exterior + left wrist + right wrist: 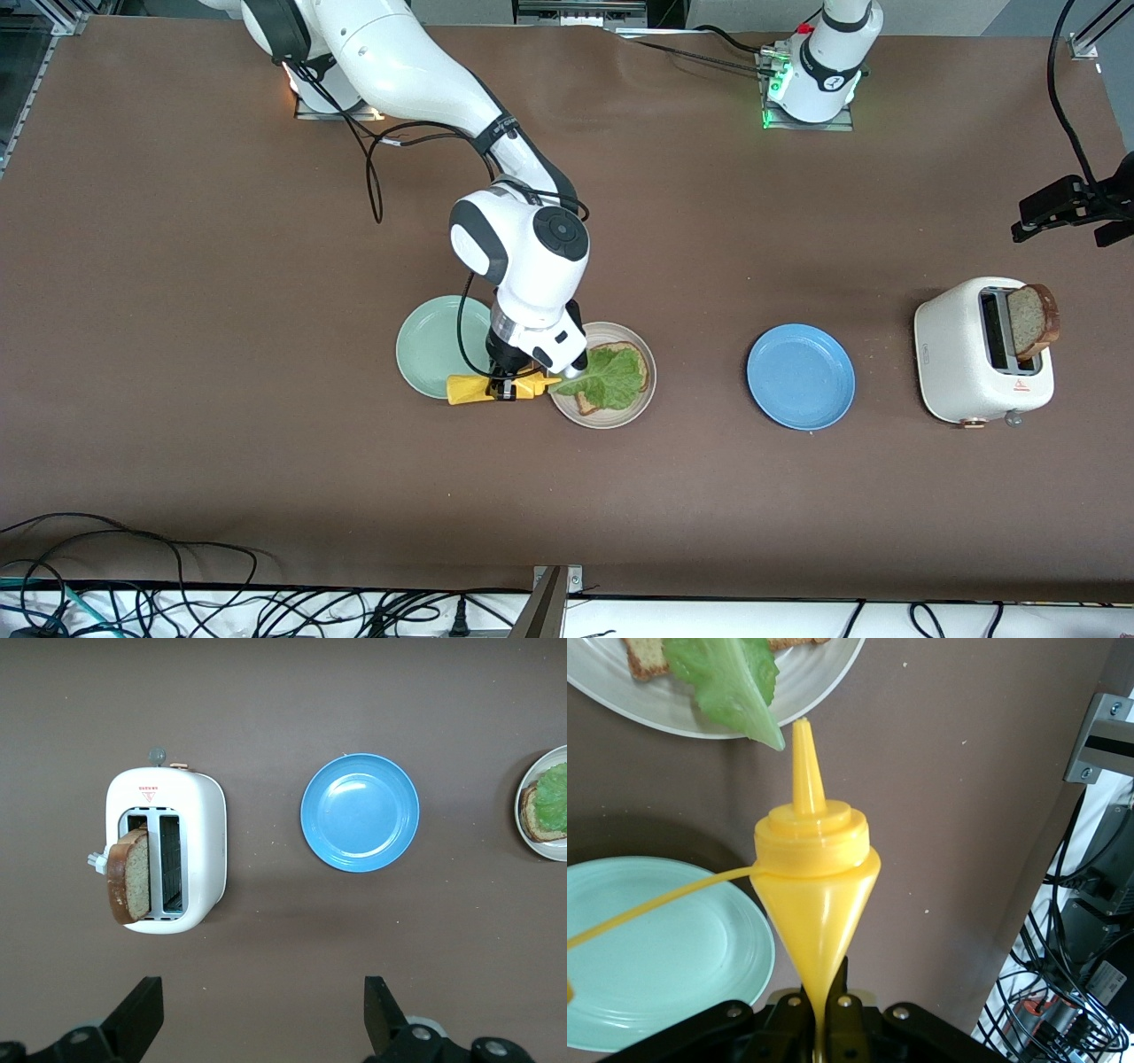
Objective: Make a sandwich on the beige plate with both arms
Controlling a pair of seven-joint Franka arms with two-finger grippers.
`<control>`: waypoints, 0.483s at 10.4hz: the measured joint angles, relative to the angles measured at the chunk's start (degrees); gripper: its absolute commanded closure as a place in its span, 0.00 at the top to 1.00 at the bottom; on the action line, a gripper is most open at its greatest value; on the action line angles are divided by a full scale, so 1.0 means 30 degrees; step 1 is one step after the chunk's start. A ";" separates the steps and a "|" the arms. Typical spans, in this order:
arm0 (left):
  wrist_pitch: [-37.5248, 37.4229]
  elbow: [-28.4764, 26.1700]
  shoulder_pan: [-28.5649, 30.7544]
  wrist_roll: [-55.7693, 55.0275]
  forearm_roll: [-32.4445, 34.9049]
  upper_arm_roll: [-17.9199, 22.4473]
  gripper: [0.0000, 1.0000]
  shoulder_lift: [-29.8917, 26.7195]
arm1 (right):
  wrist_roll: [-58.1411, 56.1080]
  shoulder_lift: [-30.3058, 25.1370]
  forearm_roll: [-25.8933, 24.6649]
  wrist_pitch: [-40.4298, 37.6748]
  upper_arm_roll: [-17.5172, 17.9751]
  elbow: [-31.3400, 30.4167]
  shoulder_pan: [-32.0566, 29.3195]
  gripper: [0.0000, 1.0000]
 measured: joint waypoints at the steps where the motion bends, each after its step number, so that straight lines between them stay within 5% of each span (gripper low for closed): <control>1: 0.0000 0.0000 0.0006 0.0000 0.0000 0.0000 1.00 0.0005 | -0.0011 -0.0004 -0.0005 -0.0017 -0.0064 0.0002 -0.0002 0.00; 3: 0.0000 0.0001 0.0057 0.0000 0.0000 0.0001 1.00 0.0008 | 0.0008 -0.0327 0.0172 -0.0442 -0.0086 0.0021 -0.0010 0.00; 5: 0.0001 0.0001 0.0086 0.0000 0.0000 -0.0001 1.00 0.0009 | 0.0058 -0.1957 0.2564 -0.1405 -0.0277 -0.1448 -0.0482 0.00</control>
